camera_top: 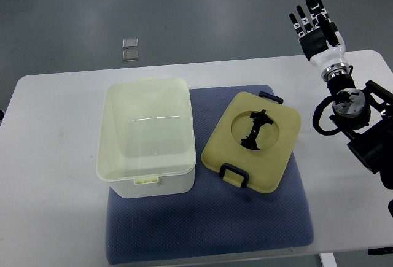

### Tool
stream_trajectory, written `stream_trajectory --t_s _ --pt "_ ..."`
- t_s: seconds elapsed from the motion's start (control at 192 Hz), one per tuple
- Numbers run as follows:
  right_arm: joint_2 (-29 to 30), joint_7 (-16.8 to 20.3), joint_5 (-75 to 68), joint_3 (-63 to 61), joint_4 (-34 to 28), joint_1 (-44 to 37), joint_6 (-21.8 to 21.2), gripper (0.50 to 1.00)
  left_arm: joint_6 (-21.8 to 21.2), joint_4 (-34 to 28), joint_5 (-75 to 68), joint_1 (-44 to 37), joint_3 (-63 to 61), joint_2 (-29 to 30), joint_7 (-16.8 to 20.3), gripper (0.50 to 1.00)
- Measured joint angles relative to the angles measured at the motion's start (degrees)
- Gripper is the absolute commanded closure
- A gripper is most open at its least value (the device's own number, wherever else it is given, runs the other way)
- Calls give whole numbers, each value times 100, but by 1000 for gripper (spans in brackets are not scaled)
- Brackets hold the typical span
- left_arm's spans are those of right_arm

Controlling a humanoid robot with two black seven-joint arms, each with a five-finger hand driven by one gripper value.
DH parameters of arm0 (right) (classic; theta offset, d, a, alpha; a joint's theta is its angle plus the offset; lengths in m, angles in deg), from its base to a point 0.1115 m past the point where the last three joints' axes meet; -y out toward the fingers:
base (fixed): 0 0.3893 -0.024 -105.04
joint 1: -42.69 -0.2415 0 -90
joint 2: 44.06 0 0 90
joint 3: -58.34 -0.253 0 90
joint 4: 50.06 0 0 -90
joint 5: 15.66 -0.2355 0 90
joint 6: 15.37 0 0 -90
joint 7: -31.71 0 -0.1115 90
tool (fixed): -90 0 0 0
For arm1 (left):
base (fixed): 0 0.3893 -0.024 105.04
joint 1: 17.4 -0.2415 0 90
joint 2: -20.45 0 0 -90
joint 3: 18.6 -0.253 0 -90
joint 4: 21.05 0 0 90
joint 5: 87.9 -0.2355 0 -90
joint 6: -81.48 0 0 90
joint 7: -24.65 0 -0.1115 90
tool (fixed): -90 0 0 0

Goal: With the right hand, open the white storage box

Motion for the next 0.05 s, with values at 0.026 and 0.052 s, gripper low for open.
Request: stream_trajectory --t_s 0.026,0.052 --pt "27 -4 12 0 47 -1 -35 570 0 0 1 0 0 0 0 500" --pt "48 -7 21 7 86 -3 -51 570 0 0 1 0 0 0 0 500"
